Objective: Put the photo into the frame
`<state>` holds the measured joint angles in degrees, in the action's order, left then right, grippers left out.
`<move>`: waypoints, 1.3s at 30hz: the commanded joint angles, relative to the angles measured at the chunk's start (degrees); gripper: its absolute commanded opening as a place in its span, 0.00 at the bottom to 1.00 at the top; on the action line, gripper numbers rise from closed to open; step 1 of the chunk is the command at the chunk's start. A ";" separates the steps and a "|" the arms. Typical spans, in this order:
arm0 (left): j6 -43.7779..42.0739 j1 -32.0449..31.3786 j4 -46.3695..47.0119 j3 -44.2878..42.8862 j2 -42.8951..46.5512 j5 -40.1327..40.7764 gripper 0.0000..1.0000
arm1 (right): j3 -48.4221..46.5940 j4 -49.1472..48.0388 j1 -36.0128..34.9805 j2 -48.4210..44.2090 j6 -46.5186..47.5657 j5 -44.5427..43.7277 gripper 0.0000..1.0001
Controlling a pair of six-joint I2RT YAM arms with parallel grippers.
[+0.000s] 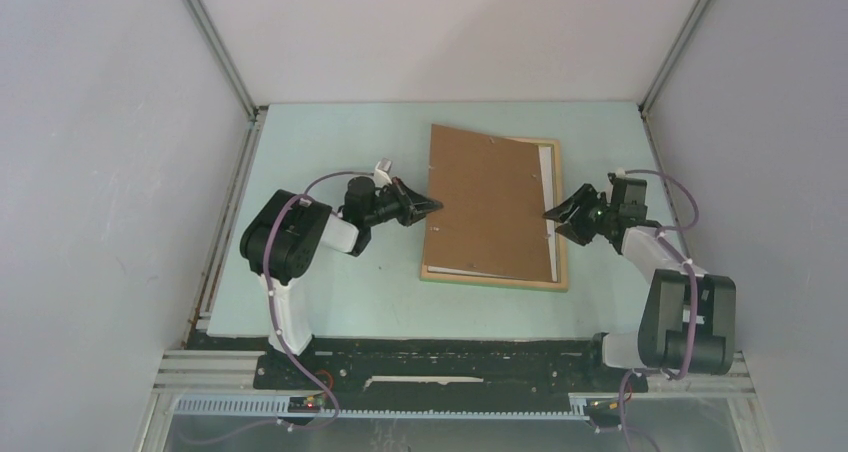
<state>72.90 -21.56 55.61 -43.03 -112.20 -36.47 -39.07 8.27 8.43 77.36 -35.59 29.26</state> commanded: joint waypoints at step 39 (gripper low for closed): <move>-3.27 -2.35 -0.82 -5.11 -0.60 -1.15 0.00 | 2.95 -17.13 -0.93 11.37 -0.55 5.33 0.50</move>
<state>72.79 -21.98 55.24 -44.34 -112.64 -36.60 -36.69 -8.01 8.14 92.07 -37.60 32.25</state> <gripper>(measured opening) 0.020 0.515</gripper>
